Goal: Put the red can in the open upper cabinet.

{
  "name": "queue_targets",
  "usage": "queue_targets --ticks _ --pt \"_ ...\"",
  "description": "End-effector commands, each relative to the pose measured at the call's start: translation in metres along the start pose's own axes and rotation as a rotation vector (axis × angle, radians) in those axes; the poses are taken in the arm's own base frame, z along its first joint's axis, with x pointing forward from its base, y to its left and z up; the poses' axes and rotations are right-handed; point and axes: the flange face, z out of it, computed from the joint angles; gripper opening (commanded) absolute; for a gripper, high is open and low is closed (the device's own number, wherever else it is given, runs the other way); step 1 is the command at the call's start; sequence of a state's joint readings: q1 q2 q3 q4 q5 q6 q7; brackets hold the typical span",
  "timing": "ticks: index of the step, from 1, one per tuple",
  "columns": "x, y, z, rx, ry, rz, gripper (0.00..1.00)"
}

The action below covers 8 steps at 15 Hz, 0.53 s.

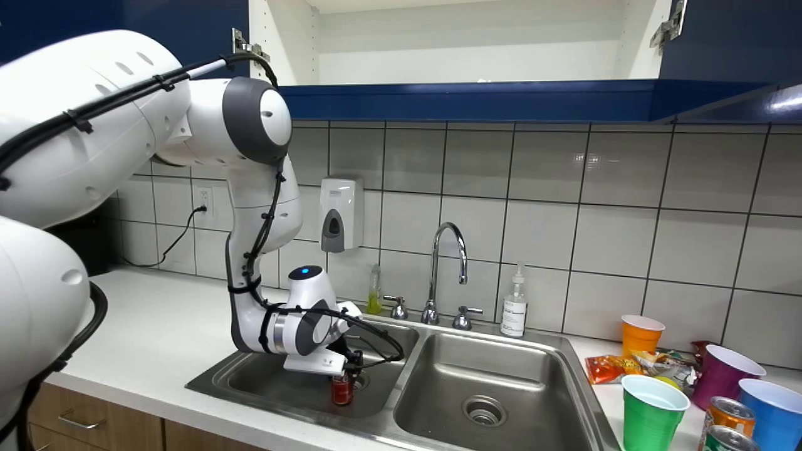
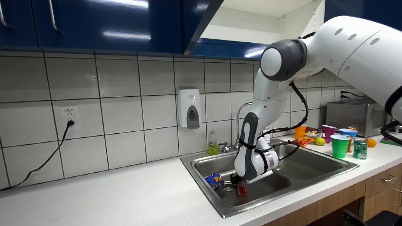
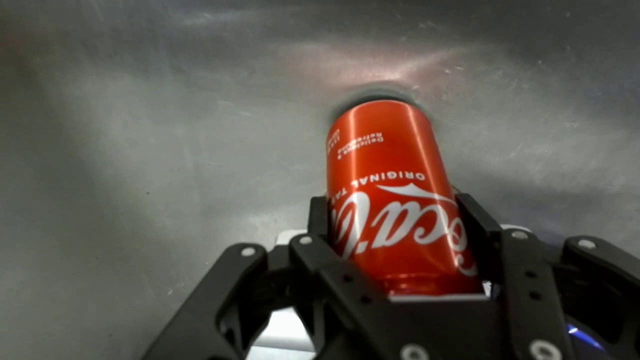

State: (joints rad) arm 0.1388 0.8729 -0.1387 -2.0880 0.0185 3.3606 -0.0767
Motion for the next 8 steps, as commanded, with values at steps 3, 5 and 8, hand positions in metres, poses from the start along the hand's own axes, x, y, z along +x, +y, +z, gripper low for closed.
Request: queue_targets --ticks 3,5,8 --pt "0.0013 0.0 0.0031 -0.012 0.014 0.02 0.38" --pt "0.0013 0.0013 0.0015 -0.003 0.005 0.027 0.38" --pt "0.0014 0.0018 -0.0004 -0.002 0.0 0.028 0.38"
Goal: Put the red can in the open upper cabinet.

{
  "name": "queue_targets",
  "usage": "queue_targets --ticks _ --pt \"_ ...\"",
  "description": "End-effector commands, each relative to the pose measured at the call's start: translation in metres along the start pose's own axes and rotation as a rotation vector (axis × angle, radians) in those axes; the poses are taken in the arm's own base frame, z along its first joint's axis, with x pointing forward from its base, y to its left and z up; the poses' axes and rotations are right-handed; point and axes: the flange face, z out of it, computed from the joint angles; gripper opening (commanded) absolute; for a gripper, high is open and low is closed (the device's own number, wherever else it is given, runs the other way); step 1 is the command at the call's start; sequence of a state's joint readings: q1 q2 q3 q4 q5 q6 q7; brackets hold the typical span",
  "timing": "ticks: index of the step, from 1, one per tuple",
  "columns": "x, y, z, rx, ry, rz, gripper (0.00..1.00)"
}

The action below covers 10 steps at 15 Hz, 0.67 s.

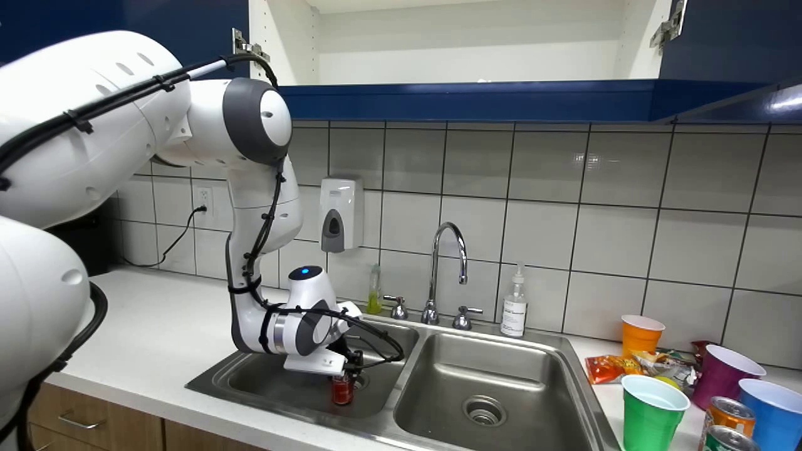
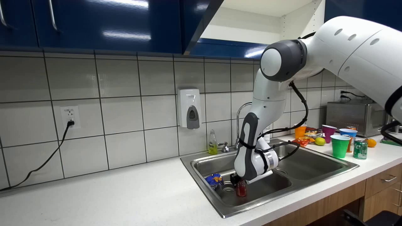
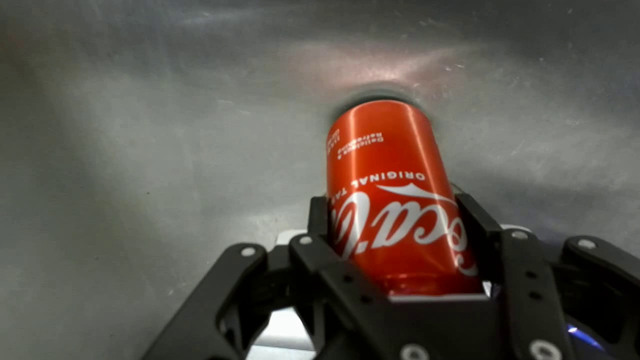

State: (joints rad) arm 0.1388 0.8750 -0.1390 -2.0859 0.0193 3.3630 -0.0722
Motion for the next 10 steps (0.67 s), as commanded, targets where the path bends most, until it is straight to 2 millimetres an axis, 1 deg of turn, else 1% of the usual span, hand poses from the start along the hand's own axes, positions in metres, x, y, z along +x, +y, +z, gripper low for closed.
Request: queue_targets --ticks 1,10 --pt "0.0011 0.0017 -0.0012 -0.002 -0.003 0.025 0.38" --pt "0.0053 0.0027 -0.0069 -0.003 -0.005 0.037 0.38"
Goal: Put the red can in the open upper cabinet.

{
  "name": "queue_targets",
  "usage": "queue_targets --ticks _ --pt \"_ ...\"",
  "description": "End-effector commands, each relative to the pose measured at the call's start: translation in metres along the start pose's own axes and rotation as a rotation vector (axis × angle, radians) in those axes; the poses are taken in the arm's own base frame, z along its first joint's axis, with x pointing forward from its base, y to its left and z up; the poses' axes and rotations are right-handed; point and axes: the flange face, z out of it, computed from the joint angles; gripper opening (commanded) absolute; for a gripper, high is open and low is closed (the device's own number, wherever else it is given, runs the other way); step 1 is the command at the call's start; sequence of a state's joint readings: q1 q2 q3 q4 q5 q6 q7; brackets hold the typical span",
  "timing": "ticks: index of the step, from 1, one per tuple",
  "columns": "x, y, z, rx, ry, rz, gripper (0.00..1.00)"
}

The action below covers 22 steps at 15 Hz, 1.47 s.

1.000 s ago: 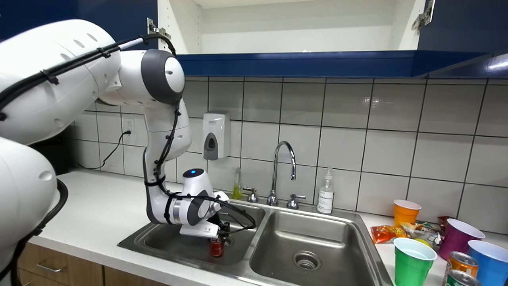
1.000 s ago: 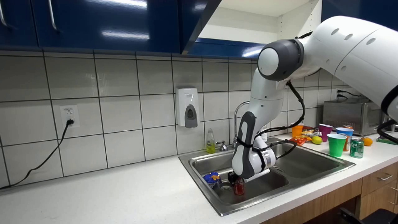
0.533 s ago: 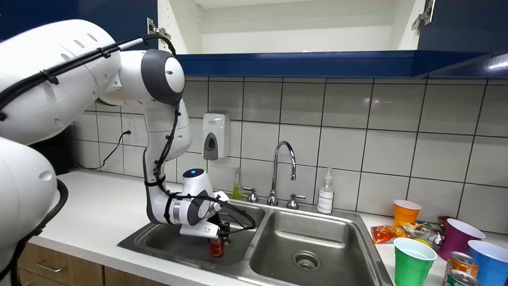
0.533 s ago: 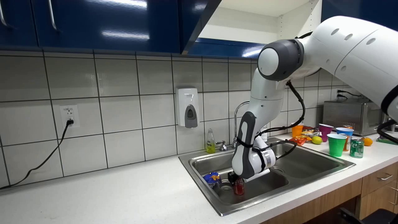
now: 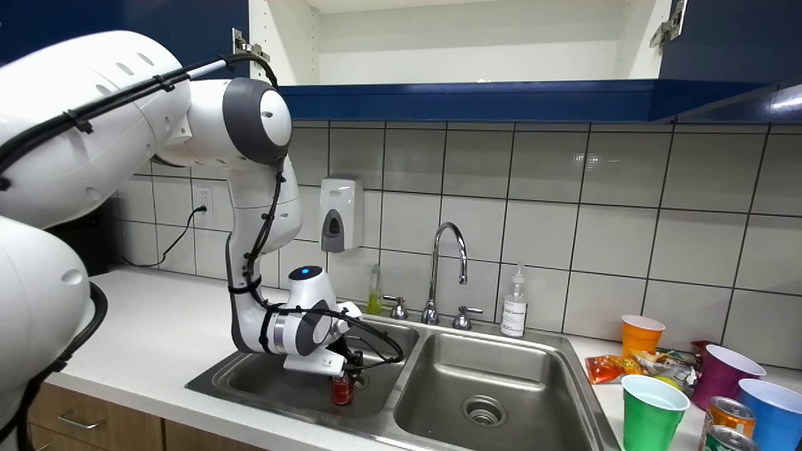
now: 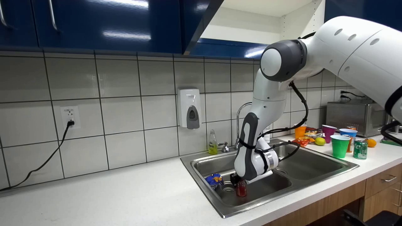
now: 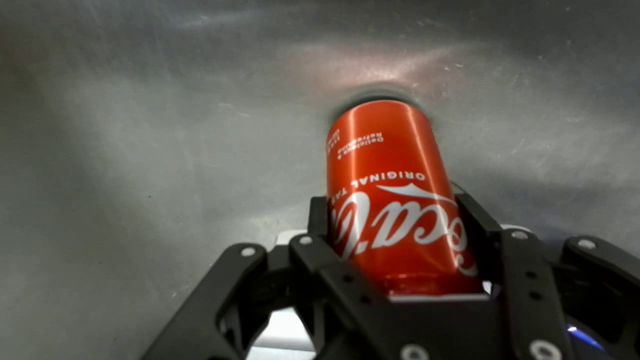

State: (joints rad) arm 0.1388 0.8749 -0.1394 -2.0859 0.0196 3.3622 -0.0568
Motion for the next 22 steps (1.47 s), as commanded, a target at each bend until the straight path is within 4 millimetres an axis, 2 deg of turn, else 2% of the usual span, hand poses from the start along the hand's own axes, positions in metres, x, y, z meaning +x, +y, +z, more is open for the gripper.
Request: queue_targets --ticks 1,11,18,22 --pt "0.006 0.003 -0.008 -0.004 -0.003 0.021 0.38" --pt "0.019 0.008 -0.026 -0.007 0.015 0.022 0.38" --pt "0.035 0.01 -0.052 0.003 0.027 0.018 0.38" --pt "0.038 0.005 -0.068 0.036 -0.01 0.015 0.38"
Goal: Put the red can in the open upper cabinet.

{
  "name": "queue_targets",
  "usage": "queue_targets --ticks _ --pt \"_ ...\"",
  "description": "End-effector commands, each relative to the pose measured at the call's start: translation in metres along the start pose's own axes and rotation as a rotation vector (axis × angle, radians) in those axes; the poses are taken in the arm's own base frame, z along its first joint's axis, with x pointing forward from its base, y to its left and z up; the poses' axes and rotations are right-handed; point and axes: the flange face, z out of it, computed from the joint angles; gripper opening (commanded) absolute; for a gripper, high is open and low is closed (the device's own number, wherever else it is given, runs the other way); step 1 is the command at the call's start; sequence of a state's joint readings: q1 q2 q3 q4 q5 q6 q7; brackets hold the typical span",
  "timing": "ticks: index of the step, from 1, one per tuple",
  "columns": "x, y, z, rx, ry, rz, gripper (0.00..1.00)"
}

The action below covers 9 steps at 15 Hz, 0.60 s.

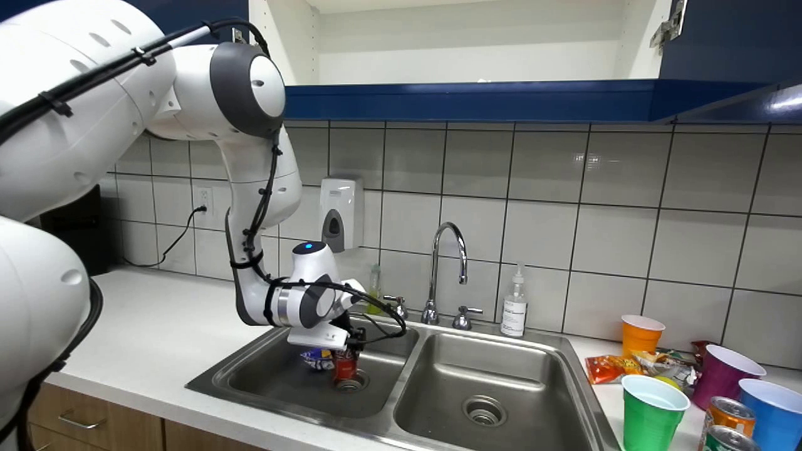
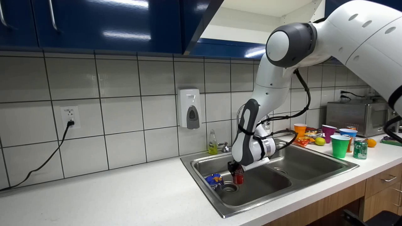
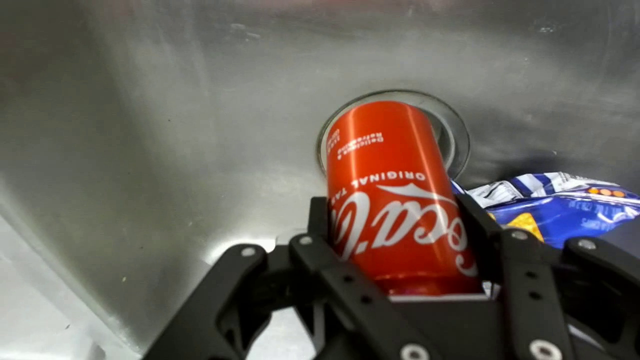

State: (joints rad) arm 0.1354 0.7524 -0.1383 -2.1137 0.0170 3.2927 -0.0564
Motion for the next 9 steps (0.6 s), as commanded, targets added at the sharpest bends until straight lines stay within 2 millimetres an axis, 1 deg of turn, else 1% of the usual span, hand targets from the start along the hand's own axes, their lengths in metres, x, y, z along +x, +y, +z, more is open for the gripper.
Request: queue_targets --ticks 1,6,9 --pt "0.003 -0.005 -0.029 0.038 -0.045 -0.003 0.38" --pt "0.001 -0.015 -0.052 0.077 -0.101 -0.017 0.38" --pt "0.0 -0.016 -0.067 0.094 -0.132 -0.014 0.38"
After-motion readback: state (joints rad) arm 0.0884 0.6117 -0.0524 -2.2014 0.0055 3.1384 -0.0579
